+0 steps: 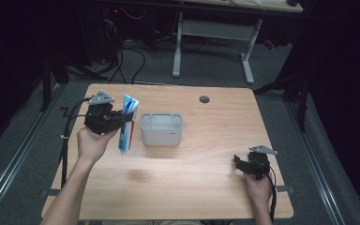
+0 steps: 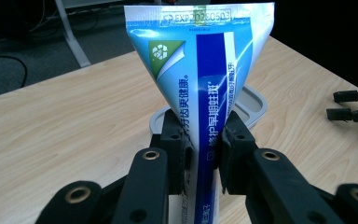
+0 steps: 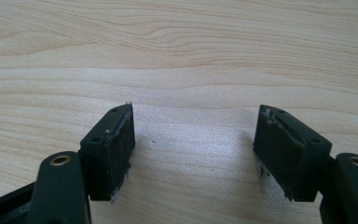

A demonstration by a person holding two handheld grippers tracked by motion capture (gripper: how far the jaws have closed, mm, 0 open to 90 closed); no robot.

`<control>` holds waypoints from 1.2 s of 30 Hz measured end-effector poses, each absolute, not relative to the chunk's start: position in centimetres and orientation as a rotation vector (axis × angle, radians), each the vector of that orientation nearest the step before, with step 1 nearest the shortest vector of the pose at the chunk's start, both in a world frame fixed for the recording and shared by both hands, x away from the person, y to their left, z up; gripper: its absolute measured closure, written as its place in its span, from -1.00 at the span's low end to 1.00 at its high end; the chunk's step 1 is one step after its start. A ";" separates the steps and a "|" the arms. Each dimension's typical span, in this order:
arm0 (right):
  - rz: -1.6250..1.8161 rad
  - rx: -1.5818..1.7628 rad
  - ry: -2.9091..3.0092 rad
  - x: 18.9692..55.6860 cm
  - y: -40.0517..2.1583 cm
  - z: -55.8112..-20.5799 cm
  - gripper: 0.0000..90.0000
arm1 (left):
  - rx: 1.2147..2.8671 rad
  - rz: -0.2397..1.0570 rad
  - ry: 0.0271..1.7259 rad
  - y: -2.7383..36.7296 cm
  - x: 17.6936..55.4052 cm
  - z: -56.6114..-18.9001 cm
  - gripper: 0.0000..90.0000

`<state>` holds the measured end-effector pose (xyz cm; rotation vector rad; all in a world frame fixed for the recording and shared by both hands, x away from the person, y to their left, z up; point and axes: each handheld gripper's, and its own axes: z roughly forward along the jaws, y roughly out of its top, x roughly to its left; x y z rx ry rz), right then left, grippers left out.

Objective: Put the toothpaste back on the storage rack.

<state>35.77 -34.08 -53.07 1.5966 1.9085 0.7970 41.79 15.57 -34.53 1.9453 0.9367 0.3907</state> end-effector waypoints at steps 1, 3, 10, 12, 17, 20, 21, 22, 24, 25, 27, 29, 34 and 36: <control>0.797 1.593 1.911 35.8 -34.1 -53.1 -0.36 | 1.947 0.398 0.926 15.3 41.9 -34.2 0.67; 0.797 1.593 1.910 35.8 -34.1 -53.1 -0.36 | 1.944 0.397 0.920 15.1 42.0 -33.9 0.67; 0.799 1.594 1.912 35.7 -34.0 -53.1 -0.36 | 1.918 0.382 0.881 14.1 42.5 -32.7 0.67; 0.798 1.594 1.912 35.7 -34.0 -53.1 -0.36 | 1.918 0.383 0.872 13.8 42.7 -32.5 0.67; 0.798 1.591 1.913 35.7 -34.0 -53.1 -0.36 | 1.908 0.387 0.840 12.5 43.4 -31.7 0.67; 0.799 1.591 1.914 35.7 -34.0 -53.1 -0.36 | 1.900 0.389 0.834 12.1 43.6 -31.5 0.67; 0.799 1.591 1.914 35.7 -34.0 -53.1 -0.36 | 1.891 0.387 0.833 11.8 43.8 -31.4 0.67; 0.799 1.591 1.914 35.7 -34.0 -53.1 -0.36 | 1.883 0.384 0.828 11.7 43.9 -31.3 0.67; 0.799 1.591 1.914 35.7 -34.0 -53.1 -0.36 | 1.868 0.365 0.829 11.4 44.3 -31.4 0.67; 0.799 1.591 1.914 35.7 -34.0 -53.1 -0.36 | 1.861 0.360 0.833 11.2 44.5 -31.4 0.67; 0.799 1.591 1.914 35.7 -34.0 -53.1 -0.36 | 1.862 0.360 0.836 10.8 44.8 -31.5 0.67; 0.800 1.591 1.915 35.7 -34.0 -53.1 -0.36 | 1.859 0.357 0.840 10.3 45.4 -31.6 0.67; 0.800 1.591 1.915 35.7 -34.0 -53.1 -0.36 | 1.858 0.352 0.846 9.7 46.1 -31.8 0.67; 0.800 1.591 1.915 35.7 -34.0 -53.1 -0.36 | 1.868 0.346 0.848 9.4 46.4 -32.0 0.67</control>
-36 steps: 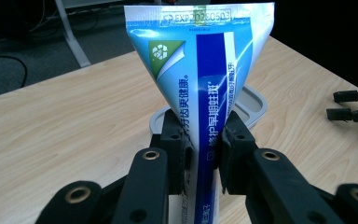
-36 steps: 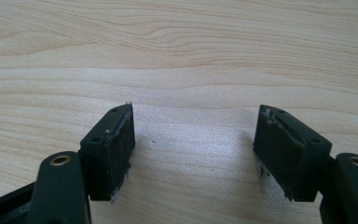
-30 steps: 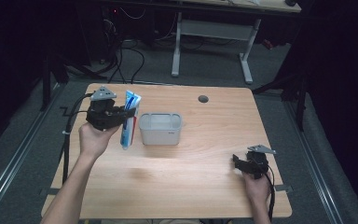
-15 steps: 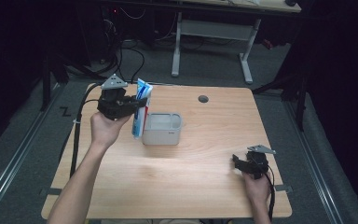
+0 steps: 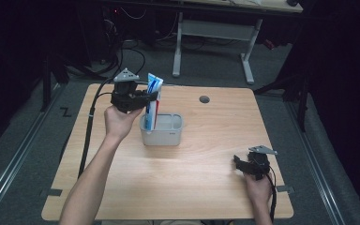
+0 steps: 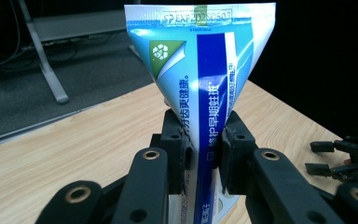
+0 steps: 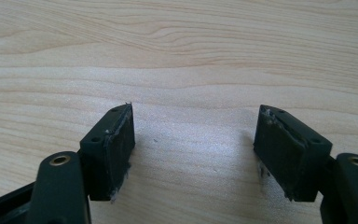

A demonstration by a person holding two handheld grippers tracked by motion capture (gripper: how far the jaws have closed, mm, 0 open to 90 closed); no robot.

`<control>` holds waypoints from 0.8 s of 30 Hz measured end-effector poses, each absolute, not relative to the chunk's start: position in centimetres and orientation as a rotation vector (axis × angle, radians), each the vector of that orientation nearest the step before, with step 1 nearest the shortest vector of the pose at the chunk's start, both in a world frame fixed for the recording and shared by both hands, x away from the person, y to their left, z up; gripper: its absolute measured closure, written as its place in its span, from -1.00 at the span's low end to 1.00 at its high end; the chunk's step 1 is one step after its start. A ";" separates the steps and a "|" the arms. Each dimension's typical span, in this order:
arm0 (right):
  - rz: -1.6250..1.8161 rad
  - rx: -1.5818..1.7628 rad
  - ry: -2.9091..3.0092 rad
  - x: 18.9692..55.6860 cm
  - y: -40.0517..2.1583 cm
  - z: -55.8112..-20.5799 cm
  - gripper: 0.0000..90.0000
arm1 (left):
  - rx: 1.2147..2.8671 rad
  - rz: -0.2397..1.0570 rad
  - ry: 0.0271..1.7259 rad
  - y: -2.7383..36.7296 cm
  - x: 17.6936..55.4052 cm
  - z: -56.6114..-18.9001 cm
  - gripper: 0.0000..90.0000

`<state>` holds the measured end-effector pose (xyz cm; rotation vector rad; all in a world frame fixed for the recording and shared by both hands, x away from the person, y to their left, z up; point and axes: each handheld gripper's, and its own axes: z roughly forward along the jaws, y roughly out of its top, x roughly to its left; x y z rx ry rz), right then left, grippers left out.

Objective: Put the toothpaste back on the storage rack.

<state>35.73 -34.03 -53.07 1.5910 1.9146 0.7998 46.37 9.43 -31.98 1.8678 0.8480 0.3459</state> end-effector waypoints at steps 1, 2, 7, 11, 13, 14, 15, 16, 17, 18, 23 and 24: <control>0.800 1.591 1.915 35.7 -34.0 -53.1 -0.36 | 1.871 0.347 0.847 9.3 46.5 -32.0 0.67; 0.800 1.590 1.915 35.7 -34.0 -53.1 -0.36 | 1.863 0.349 0.848 9.2 46.6 -32.1 0.67; 0.800 1.590 1.916 35.7 -34.0 -53.1 -0.36 | 1.841 0.357 0.862 8.9 47.1 -32.2 0.67; 0.800 1.589 1.916 35.7 -34.0 -53.1 -0.36 | 1.832 0.374 0.869 8.7 47.4 -32.1 0.67; 0.801 1.590 1.916 35.7 -34.0 -53.1 -0.36 | 1.838 0.378 0.861 8.4 47.6 -32.1 0.67; 0.800 1.590 1.916 35.7 -34.0 -53.1 -0.36 | 1.840 0.381 0.859 8.3 47.6 -32.1 0.67; 0.801 1.591 1.916 35.7 -34.0 -53.1 -0.36 | 1.844 0.385 0.857 8.1 47.7 -32.2 0.67; 0.801 1.591 1.916 35.7 -34.0 -53.1 -0.36 | 1.847 0.389 0.856 7.9 47.8 -32.2 0.67; 0.801 1.592 1.916 35.7 -34.0 -53.1 -0.36 | 1.849 0.390 0.854 7.8 47.9 -32.2 0.67; 0.801 1.592 1.915 35.7 -34.0 -53.1 -0.36 | 1.856 0.393 0.850 7.6 48.0 -32.3 0.67; 0.801 1.592 1.916 35.7 -34.0 -53.1 -0.36 | 1.870 0.396 0.847 6.9 48.3 -32.8 0.66; 0.801 1.591 1.916 35.7 -34.0 -53.1 -0.36 | 1.871 0.400 0.846 6.8 48.3 -32.9 0.66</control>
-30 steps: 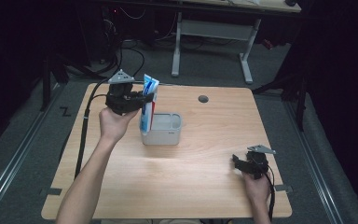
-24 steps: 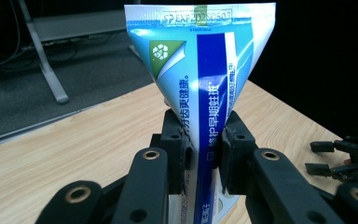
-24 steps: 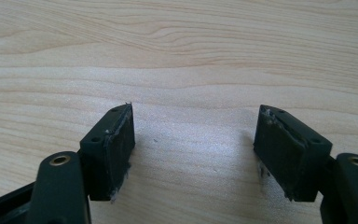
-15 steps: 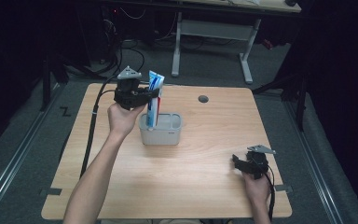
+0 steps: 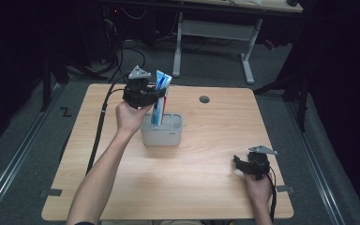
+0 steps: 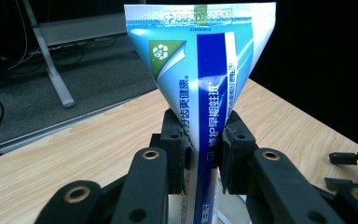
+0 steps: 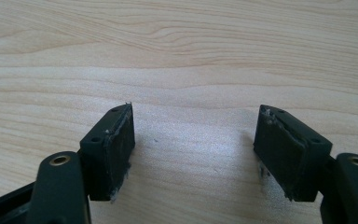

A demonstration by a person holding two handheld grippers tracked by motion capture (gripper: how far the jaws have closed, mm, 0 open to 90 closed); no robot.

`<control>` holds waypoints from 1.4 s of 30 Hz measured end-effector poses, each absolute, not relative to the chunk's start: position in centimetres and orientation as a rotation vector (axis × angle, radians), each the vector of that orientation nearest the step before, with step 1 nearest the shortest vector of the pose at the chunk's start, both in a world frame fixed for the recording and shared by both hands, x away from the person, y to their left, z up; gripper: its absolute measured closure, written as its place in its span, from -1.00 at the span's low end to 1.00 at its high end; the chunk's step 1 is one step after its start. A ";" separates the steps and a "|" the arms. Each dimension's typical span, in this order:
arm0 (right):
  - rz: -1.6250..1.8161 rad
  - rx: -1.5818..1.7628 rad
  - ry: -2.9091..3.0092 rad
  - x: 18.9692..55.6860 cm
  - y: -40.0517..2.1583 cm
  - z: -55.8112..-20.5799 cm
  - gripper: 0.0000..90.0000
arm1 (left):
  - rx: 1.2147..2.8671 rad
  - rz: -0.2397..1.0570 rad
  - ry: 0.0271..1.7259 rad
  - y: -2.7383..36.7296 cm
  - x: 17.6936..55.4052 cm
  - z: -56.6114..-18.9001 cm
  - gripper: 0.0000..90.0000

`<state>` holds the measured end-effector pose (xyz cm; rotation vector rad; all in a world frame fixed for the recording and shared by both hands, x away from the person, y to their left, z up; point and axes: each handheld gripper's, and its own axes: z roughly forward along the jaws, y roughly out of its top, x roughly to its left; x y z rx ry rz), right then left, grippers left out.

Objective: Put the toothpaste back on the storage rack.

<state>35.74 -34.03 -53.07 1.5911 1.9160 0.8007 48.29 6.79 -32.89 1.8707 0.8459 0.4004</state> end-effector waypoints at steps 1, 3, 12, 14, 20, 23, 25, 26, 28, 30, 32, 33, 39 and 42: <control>0.801 1.591 1.916 35.7 -34.0 -53.1 -0.36 | 1.873 0.404 0.845 6.7 48.3 -33.0 0.66; 0.801 1.592 1.916 35.7 -34.0 -53.1 -0.36 | 1.879 0.409 0.848 6.6 48.4 -33.3 0.66; 0.801 1.592 1.916 35.7 -34.0 -53.1 -0.36 | 1.917 0.404 0.847 6.1 48.7 -34.6 0.65; 0.801 1.592 1.916 35.7 -34.0 -53.1 -0.36 | 1.920 0.407 0.848 6.0 48.7 -34.7 0.65; 0.801 1.592 1.916 35.7 -34.0 -53.1 -0.36 | 1.925 0.409 0.853 6.0 48.6 -35.2 0.65; 0.801 1.590 1.917 35.7 -34.0 -53.1 -0.36 | 1.933 0.416 0.861 6.1 48.7 -35.4 0.65; 0.801 1.589 1.917 35.7 -34.0 -53.1 -0.36 | 1.937 0.414 0.863 6.1 48.7 -35.6 0.65; 0.801 1.590 1.917 35.7 -34.0 -53.1 -0.36 | 1.939 0.414 0.863 6.1 48.7 -35.7 0.65; 0.801 1.590 1.916 35.7 -34.0 -53.1 -0.36 | 1.940 0.417 0.863 6.1 48.7 -35.9 0.64; 0.801 1.589 1.917 35.7 -34.0 -53.1 -0.36 | 1.956 0.421 0.857 6.0 48.6 -36.2 0.64; 0.801 1.591 1.916 35.7 -34.0 -53.1 -0.36 | 1.961 0.422 0.854 5.9 48.6 -36.3 0.64; 0.801 1.591 1.916 35.7 -34.0 -53.1 -0.36 | 1.967 0.423 0.851 5.9 48.6 -36.4 0.64; 0.801 1.591 1.916 35.7 -34.0 -53.1 -0.36 | 1.978 0.409 0.858 5.8 48.5 -37.2 0.64; 0.801 1.591 1.916 35.7 -34.0 -53.1 -0.36 | 1.991 0.405 0.859 5.7 48.5 -37.6 0.64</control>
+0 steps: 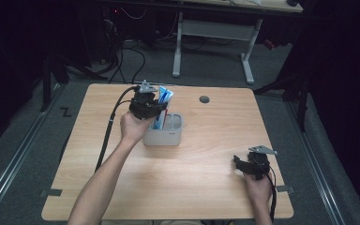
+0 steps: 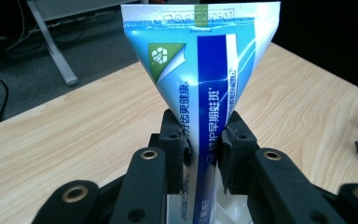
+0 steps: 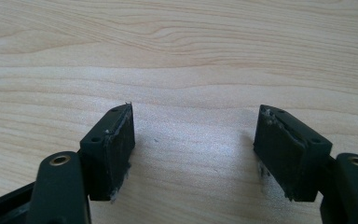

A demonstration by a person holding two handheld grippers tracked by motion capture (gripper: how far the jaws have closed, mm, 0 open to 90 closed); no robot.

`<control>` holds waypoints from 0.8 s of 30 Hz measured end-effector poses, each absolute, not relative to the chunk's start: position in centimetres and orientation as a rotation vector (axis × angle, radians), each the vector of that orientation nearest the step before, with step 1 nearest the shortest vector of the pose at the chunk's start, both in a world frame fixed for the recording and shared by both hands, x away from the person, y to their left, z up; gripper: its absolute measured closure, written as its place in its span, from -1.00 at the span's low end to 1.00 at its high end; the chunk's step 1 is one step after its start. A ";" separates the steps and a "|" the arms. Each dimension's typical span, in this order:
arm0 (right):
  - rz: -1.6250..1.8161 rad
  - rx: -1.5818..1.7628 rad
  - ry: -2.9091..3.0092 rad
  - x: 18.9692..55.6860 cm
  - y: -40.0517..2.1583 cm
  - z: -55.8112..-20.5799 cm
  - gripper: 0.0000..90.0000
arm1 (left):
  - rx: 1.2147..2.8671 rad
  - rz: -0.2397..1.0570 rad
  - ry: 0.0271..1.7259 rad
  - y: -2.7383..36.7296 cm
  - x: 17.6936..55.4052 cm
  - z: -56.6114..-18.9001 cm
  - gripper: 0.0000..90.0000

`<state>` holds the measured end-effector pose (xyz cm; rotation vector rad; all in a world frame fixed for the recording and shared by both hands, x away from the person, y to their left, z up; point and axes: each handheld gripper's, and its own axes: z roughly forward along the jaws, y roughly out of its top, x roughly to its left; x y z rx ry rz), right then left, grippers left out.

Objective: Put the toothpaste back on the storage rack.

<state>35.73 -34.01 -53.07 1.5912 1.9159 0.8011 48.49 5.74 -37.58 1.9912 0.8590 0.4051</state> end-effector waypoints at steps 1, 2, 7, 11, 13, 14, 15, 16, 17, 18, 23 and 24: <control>0.801 1.591 1.916 35.7 -34.0 -53.1 -0.36 | 1.993 0.409 0.857 5.7 48.4 -37.7 0.64; 0.801 1.591 1.916 35.7 -34.0 -53.1 -0.36 | 1.995 0.407 0.857 5.7 48.4 -37.8 0.64; 0.801 1.591 1.916 35.7 -34.0 -53.1 -0.36 | 2.006 0.402 0.861 5.7 48.3 -38.2 0.64; 0.801 1.591 1.916 35.7 -34.0 -53.1 -0.36 | 2.007 0.396 0.867 5.9 48.3 -38.6 0.64; 0.801 1.591 1.916 35.7 -34.0 -53.1 -0.36 | 2.015 0.395 0.871 5.9 48.3 -38.9 0.64; 0.801 1.591 1.916 35.7 -34.0 -53.1 -0.36 | 2.018 0.397 0.871 6.0 48.2 -38.9 0.64; 0.801 1.591 1.916 35.7 -34.0 -53.1 -0.36 | 2.022 0.400 0.870 6.0 48.2 -39.0 0.64; 0.801 1.591 1.916 35.7 -34.0 -53.1 -0.36 | 2.025 0.403 0.869 6.0 48.2 -39.1 0.64; 0.801 1.591 1.916 35.7 -34.0 -53.1 -0.36 | 2.024 0.400 0.873 6.1 48.1 -39.2 0.64; 0.801 1.591 1.916 35.7 -34.0 -53.1 -0.36 | 2.024 0.400 0.873 6.1 48.1 -39.2 0.64; 0.801 1.591 1.916 35.7 -34.0 -53.1 -0.36 | 2.033 0.397 0.879 6.1 48.1 -39.5 0.64; 0.801 1.591 1.916 35.7 -34.0 -53.1 -0.36 | 2.033 0.396 0.881 6.1 48.1 -39.6 0.64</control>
